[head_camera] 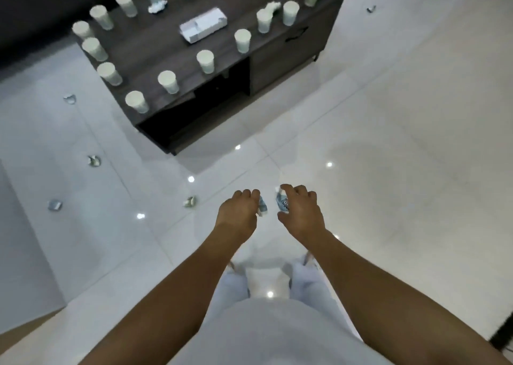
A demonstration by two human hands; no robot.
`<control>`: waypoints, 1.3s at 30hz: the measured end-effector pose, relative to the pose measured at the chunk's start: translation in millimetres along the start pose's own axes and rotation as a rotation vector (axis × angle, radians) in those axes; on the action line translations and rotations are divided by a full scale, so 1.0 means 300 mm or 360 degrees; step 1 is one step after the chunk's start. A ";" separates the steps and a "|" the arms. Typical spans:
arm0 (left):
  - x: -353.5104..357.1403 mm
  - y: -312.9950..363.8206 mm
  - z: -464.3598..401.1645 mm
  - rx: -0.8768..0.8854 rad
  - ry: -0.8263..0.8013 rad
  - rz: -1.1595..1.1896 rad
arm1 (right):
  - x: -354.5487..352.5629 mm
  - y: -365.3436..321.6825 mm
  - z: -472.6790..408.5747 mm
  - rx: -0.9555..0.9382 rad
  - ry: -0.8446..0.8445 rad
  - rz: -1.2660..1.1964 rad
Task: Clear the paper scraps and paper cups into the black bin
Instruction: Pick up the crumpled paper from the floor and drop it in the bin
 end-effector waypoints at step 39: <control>0.156 2.950 -1.351 0.1611 -0.0432 -0.0707 | -1.206 2.656 -0.146 0.1480 0.0518 -0.0780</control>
Point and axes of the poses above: each hand's wrist, its own z-axis away from the middle knuckle, its own x-axis out of the palm, y = z × x, the point moved 5 cm from there along -z, towards the middle knuckle, and after that the axes turned 3 degrees about z, right-handed, at the moved point
